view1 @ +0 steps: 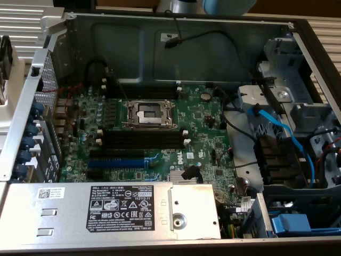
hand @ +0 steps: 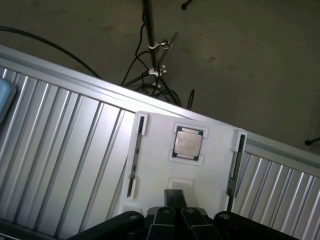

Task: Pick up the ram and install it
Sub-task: 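Pick up the ram and move it above insertion slot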

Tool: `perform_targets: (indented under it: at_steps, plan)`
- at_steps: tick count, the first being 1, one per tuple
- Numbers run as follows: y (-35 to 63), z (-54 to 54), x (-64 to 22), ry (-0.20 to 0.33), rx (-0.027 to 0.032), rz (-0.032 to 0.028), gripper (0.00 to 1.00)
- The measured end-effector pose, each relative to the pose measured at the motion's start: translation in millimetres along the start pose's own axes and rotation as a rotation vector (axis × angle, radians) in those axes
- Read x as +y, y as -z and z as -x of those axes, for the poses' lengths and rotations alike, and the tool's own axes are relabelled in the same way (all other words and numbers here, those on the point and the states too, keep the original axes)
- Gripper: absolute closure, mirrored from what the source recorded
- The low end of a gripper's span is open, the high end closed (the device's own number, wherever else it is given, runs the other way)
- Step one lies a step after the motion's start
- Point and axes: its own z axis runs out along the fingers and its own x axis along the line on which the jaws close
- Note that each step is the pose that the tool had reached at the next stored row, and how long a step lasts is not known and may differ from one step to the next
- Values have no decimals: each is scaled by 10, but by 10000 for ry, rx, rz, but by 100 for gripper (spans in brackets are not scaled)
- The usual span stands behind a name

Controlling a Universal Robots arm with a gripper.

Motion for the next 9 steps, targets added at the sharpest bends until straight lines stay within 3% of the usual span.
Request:
perform_targets:
  at_steps: [6, 9]
  plan:
    - [-35, -36, 17, 2, 0, 2, 90]
    - [-61, -125, 46, 4, -1, 0, 90]
